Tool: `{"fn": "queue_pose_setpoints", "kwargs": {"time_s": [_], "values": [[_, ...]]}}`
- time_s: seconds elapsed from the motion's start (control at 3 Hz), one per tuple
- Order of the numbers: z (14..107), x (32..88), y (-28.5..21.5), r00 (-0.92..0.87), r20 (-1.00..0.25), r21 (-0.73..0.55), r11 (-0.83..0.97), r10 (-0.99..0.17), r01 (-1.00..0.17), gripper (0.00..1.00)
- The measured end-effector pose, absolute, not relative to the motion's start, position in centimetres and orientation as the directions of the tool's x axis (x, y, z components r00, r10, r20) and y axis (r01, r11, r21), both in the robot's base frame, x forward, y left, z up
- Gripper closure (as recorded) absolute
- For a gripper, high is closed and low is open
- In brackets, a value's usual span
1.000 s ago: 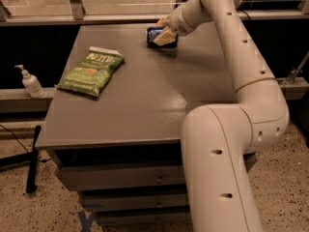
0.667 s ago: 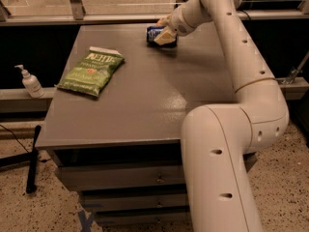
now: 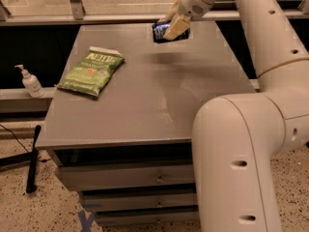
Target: Place pepsi can upright
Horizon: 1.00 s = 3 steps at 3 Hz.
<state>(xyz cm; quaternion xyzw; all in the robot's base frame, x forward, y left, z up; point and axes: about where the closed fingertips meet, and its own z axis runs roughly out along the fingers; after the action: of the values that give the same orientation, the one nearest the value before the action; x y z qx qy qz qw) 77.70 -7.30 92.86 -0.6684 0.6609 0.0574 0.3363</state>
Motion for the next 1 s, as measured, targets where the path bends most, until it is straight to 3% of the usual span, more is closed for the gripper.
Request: {"fn": "queue_pose_setpoints", "kwargs": {"time_s": [0.33,1.0], "values": [[93.9,73.7,-7.5,0.161,-0.499,-0.322,0.010,-0.851,-0.947,1.00],[91.6,67.5,-7.1,0.078,-0.614,-0.162,0.028,-0.785,-0.986,1.00]]}}
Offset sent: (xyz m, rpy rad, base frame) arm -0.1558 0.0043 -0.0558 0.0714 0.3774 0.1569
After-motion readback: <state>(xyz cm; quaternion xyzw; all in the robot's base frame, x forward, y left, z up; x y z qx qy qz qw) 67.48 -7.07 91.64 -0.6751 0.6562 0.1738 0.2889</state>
